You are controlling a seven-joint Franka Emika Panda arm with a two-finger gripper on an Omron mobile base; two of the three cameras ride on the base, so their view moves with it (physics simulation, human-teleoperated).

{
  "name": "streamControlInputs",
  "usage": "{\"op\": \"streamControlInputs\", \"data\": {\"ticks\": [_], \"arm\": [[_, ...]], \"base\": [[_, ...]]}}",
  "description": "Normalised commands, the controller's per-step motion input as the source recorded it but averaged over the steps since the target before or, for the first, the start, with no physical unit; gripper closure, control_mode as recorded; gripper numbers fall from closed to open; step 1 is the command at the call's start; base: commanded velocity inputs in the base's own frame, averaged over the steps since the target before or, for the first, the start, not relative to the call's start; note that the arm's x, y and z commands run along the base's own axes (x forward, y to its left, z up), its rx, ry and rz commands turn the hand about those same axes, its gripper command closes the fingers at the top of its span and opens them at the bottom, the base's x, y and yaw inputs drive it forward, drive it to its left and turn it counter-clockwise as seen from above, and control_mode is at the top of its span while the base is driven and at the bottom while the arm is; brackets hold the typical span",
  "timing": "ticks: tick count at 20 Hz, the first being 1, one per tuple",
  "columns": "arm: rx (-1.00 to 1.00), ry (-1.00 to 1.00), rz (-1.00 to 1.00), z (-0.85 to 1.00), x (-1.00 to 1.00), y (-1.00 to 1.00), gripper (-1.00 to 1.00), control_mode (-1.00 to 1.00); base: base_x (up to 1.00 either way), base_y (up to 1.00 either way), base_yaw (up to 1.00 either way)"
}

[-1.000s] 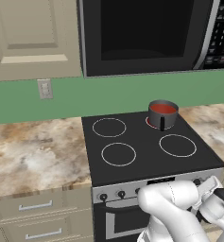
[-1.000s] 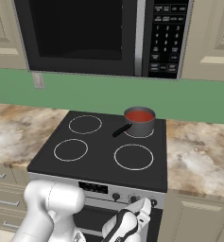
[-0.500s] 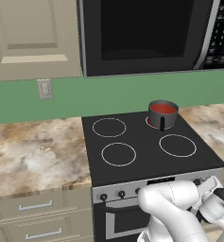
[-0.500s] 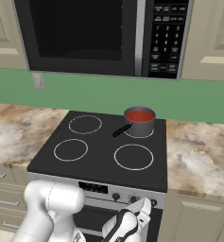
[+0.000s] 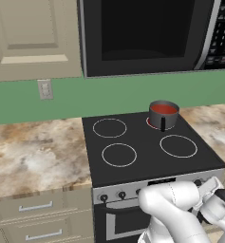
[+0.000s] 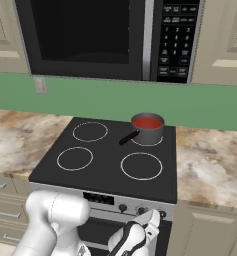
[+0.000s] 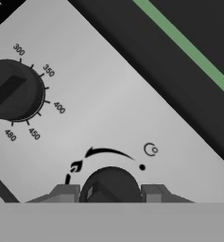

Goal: Wait until the marinara sauce is simmered to a deep red color and then turn off the stove.

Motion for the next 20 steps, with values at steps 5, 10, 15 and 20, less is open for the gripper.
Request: {"op": "streamControlInputs", "data": {"ticks": [5,10,15,20], "arm": [[0.00,0.00,0.00,0.00,0.00,0.00,1.00,-1.00],[0.00,0.00,0.00,0.00,0.00,0.00,1.00,-1.00],[0.00,0.00,0.00,0.00,0.00,0.00,1.00,-1.00],[0.00,0.00,0.00,0.00,0.00,0.00,1.00,-1.00]], "base": [[0.00,0.00,0.00],[0.00,0.00,0.00],[0.00,0.00,0.00],[0.00,0.00,0.00]]}}
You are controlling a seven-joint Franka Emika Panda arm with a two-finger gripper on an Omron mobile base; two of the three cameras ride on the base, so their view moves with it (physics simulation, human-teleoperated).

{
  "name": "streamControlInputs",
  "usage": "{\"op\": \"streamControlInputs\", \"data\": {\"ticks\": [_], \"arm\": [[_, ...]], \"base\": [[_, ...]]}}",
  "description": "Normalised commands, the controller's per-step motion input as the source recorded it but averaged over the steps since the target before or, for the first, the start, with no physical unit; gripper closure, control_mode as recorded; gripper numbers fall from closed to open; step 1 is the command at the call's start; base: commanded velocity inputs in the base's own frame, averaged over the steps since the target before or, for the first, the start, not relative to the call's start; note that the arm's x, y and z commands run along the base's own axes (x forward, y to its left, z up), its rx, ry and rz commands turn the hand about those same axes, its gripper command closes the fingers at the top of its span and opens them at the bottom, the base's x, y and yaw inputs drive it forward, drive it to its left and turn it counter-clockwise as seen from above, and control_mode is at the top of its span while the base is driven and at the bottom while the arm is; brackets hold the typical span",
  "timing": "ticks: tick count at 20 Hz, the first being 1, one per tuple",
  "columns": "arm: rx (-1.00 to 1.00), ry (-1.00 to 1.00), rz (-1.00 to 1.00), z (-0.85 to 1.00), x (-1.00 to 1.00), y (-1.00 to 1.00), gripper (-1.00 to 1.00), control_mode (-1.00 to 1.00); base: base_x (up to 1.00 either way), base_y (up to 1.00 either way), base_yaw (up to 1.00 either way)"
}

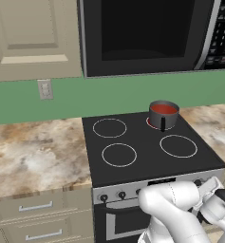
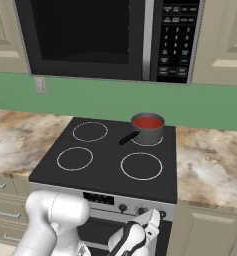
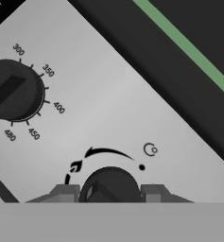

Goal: Wait until the marinara sauce is simmered to a deep red color and then turn off the stove.

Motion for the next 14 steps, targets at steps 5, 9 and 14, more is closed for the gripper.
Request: {"op": "streamControlInputs", "data": {"ticks": [5,9,14], "arm": [[0.00,0.00,0.00,0.00,0.00,0.00,1.00,-1.00],[0.00,0.00,0.00,0.00,0.00,0.00,1.00,-1.00],[0.01,0.00,0.00,0.00,0.00,0.00,1.00,-1.00]], "base": [[0.00,0.00,0.00],[0.00,0.00,0.00],[0.00,0.00,0.00]]}}
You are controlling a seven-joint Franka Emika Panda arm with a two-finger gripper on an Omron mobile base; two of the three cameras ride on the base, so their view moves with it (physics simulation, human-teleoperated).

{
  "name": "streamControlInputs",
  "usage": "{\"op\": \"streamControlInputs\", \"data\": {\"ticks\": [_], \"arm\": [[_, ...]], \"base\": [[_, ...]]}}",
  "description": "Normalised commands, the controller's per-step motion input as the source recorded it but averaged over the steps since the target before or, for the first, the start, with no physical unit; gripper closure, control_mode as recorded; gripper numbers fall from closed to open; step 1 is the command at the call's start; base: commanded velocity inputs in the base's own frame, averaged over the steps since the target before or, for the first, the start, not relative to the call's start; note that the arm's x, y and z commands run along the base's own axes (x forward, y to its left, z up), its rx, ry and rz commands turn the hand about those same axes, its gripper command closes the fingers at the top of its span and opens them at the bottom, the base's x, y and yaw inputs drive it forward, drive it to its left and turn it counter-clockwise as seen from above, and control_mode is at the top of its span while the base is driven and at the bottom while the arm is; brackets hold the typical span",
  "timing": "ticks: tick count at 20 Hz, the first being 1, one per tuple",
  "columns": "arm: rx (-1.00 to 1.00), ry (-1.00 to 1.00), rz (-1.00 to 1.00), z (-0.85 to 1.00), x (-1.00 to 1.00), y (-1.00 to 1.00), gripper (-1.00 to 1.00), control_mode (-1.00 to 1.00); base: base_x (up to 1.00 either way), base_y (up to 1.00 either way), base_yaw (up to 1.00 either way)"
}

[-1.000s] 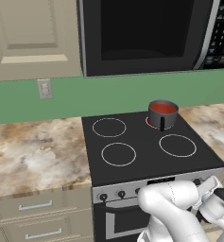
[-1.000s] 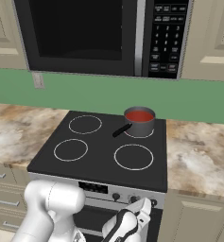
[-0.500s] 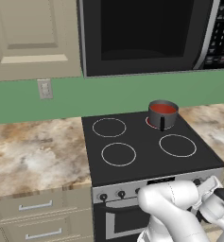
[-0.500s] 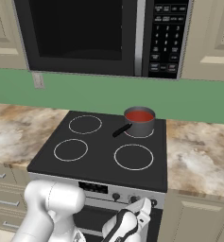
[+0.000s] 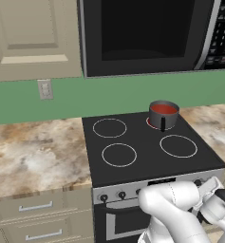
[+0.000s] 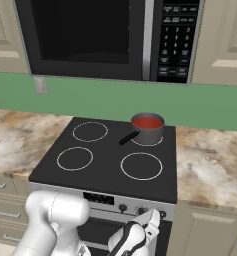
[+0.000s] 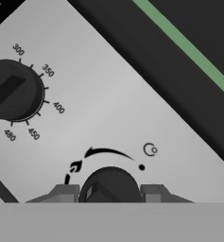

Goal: Wait until the marinara sauce is simmered to a deep red color and then turn off the stove.

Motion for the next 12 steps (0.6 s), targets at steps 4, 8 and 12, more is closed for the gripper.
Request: {"op": "streamControlInputs", "data": {"ticks": [4,8,12], "arm": [[0.03,0.00,0.00,0.00,0.00,0.00,1.00,-1.00],[0.06,0.00,0.00,0.00,0.00,0.00,1.00,-1.00],[0.08,0.00,0.00,0.00,-0.03,0.00,1.00,-1.00]], "base": [[0.00,0.00,0.00],[0.00,0.00,0.00],[0.00,0.00,0.00]]}}
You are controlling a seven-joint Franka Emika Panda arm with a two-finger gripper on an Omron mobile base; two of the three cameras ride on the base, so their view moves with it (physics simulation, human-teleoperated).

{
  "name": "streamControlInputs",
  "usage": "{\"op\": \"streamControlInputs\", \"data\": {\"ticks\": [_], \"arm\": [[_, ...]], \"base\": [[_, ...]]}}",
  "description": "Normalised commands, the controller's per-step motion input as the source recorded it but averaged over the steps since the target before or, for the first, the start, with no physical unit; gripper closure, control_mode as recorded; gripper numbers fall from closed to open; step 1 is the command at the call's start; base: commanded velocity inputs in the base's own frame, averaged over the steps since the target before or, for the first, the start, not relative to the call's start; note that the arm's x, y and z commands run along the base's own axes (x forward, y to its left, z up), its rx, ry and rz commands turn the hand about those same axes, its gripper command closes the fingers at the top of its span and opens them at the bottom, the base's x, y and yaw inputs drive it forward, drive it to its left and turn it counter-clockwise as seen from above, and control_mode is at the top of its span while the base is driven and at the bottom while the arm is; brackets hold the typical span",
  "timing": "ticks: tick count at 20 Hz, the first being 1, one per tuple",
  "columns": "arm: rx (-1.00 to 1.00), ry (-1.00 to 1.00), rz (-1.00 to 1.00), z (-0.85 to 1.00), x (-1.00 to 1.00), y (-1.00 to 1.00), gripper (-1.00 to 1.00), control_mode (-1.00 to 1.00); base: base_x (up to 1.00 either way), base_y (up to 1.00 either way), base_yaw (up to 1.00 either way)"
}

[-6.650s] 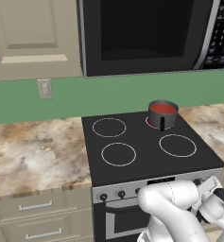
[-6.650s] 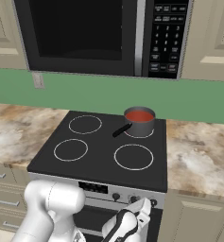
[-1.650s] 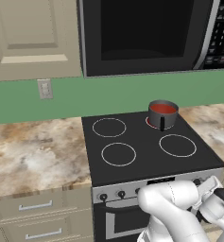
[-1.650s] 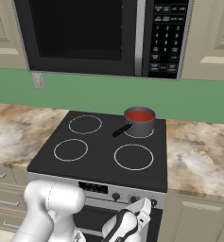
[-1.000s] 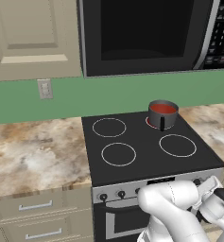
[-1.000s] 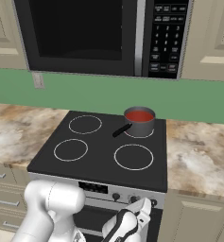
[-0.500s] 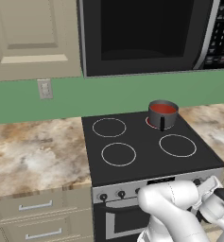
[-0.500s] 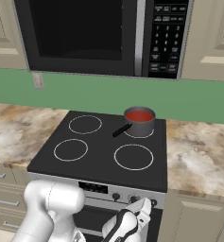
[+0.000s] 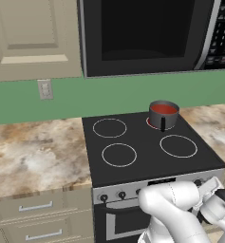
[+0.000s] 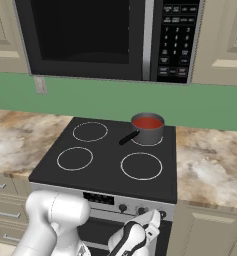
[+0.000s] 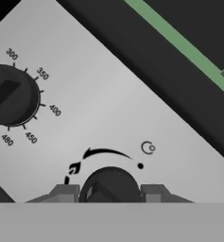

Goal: Wait until the marinara sauce is simmered to a deep red color and then turn off the stove.

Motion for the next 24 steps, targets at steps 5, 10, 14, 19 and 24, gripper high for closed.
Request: {"op": "streamControlInputs", "data": {"ticks": [5,10,14,19,24], "arm": [[0.10,0.00,0.00,0.00,-0.02,0.00,1.00,-1.00],[0.09,0.01,0.00,0.00,-0.01,0.00,1.00,-1.00],[0.10,0.00,0.00,0.00,-0.03,0.00,1.00,-1.00],[0.11,0.02,0.00,0.05,-0.04,0.00,1.00,-1.00],[0.12,0.02,0.00,0.08,-0.04,-0.03,1.00,-1.00]], "base": [[0.00,0.00,0.00],[0.00,0.00,0.00],[0.00,0.00,0.00],[0.00,0.00,0.00],[0.00,0.00,0.00]]}}
